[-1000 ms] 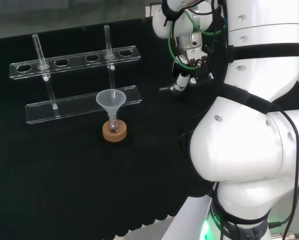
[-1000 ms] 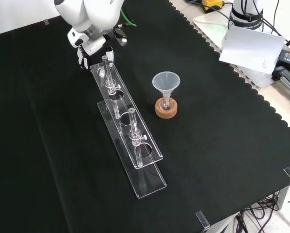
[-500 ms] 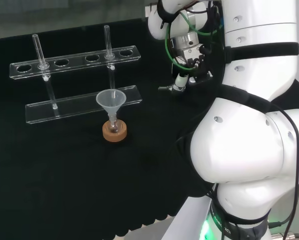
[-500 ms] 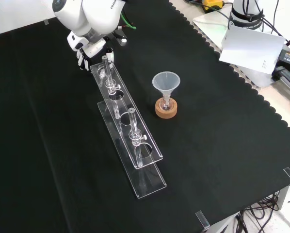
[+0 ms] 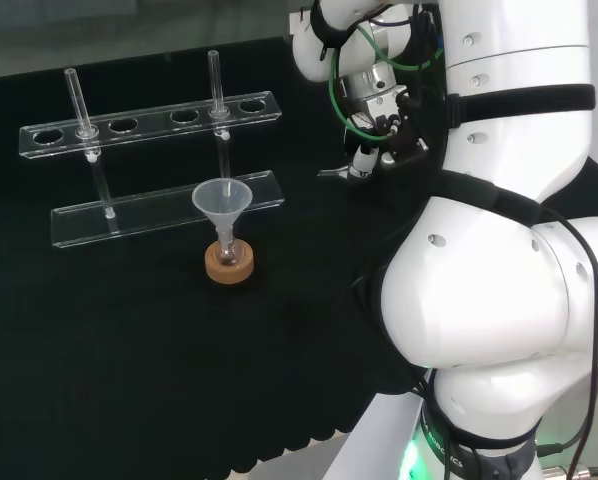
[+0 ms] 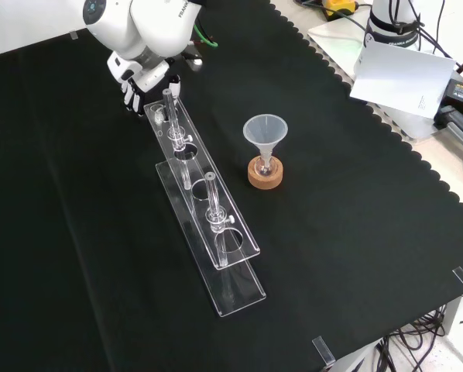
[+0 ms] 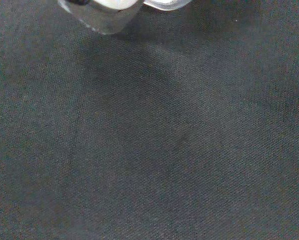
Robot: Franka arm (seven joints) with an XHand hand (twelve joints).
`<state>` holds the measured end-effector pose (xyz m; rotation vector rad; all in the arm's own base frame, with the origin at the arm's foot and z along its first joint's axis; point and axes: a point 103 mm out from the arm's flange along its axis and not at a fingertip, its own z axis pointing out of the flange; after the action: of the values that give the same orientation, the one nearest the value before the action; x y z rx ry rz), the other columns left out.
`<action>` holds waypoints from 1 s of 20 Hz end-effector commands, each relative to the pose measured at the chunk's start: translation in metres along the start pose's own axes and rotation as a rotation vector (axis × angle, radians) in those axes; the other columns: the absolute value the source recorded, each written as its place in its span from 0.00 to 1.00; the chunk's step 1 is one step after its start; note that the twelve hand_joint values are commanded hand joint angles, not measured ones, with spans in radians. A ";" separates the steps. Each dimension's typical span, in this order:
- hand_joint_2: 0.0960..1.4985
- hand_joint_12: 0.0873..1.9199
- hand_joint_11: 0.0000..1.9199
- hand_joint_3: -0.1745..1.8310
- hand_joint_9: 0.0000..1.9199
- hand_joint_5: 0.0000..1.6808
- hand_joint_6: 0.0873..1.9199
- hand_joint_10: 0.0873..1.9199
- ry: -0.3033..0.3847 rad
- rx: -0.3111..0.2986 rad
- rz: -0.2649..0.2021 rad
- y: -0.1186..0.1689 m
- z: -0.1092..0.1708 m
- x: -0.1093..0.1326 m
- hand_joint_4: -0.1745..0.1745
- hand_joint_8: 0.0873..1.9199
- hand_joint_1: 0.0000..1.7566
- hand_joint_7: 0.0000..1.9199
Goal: Pick up the weighing funnel.
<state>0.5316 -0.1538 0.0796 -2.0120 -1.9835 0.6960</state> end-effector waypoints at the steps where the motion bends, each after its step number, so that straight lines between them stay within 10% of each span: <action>1: 0.58 0.64 0.27 0.09 0.38 0.42 0.32 0.21 -0.015 -0.001 -0.013 -0.001 0.000 0.003 0.54 0.31 0.54 0.23; 20: 0.56 0.65 0.24 0.09 0.35 0.39 0.32 0.22 -0.121 -0.026 -0.025 0.004 0.001 0.001 0.56 0.31 0.56 0.20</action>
<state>0.5333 -0.1538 0.0779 -2.0060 -2.0855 0.8058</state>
